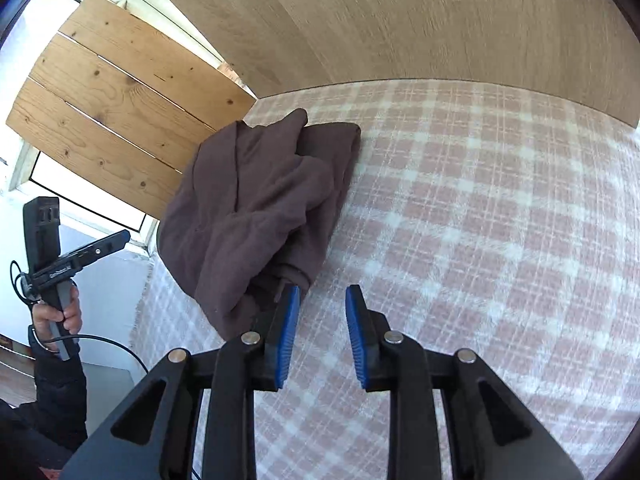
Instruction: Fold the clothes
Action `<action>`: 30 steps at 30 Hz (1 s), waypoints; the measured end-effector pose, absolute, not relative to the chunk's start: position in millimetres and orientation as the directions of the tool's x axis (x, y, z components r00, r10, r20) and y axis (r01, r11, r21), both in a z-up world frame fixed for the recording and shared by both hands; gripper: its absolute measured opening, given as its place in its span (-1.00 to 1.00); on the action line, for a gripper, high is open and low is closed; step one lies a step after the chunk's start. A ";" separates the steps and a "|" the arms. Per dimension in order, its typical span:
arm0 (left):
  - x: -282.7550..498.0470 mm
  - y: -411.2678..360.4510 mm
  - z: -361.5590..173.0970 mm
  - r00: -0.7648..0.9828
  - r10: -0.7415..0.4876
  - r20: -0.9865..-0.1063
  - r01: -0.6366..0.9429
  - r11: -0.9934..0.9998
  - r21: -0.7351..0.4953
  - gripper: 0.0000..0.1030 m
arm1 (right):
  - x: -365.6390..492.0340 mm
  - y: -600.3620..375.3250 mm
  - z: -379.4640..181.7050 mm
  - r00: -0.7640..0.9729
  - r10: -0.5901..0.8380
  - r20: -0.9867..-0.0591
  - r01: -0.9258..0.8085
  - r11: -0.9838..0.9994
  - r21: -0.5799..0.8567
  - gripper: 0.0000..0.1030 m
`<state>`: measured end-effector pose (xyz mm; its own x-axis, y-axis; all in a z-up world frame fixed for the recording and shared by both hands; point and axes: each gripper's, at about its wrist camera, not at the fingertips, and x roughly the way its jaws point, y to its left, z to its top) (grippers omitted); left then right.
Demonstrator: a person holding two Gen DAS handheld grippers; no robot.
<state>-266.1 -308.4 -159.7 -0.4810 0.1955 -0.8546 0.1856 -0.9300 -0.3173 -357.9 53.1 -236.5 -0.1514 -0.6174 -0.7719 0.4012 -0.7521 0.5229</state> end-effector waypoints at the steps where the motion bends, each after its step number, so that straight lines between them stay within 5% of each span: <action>1: -274.1 -297.1 -156.8 -0.483 0.231 -0.845 0.149 -0.929 -0.339 -0.14 | -362.7 51.8 -240.7 -0.145 -0.615 -0.775 0.416 -0.749 0.516 -0.90; 3: -297.5 -271.5 -161.2 -0.469 0.328 -0.820 0.074 -0.911 -0.407 -0.12 | -362.5 40.1 -241.4 -0.156 -0.593 -0.790 0.475 -0.746 0.466 -0.89; 10: -354.1 -200.9 -192.5 -0.372 0.387 -0.844 -0.054 -0.917 -0.396 -0.16 | -370.2 30.0 -234.9 -0.196 -0.566 -0.801 0.557 -0.737 0.384 -0.90; 14: -369.4 -198.3 -213.4 -0.340 0.328 -0.881 -0.043 -0.941 -0.334 -0.16 | -375.8 12.3 -251.9 -0.123 -0.569 -0.813 0.570 -0.711 0.412 -0.89; 18: -374.1 -222.8 -231.1 -0.314 0.381 -0.870 0.032 -0.911 -0.411 -0.15 | -357.5 -9.9 -259.8 -0.085 -0.547 -0.833 0.649 -0.665 0.371 -0.83; 30: -376.5 -198.2 -219.4 -0.355 0.448 -0.821 -0.065 -0.888 -0.456 -0.13 | -366.1 11.7 -267.3 0.100 -0.706 -0.701 0.522 -0.563 0.641 -0.75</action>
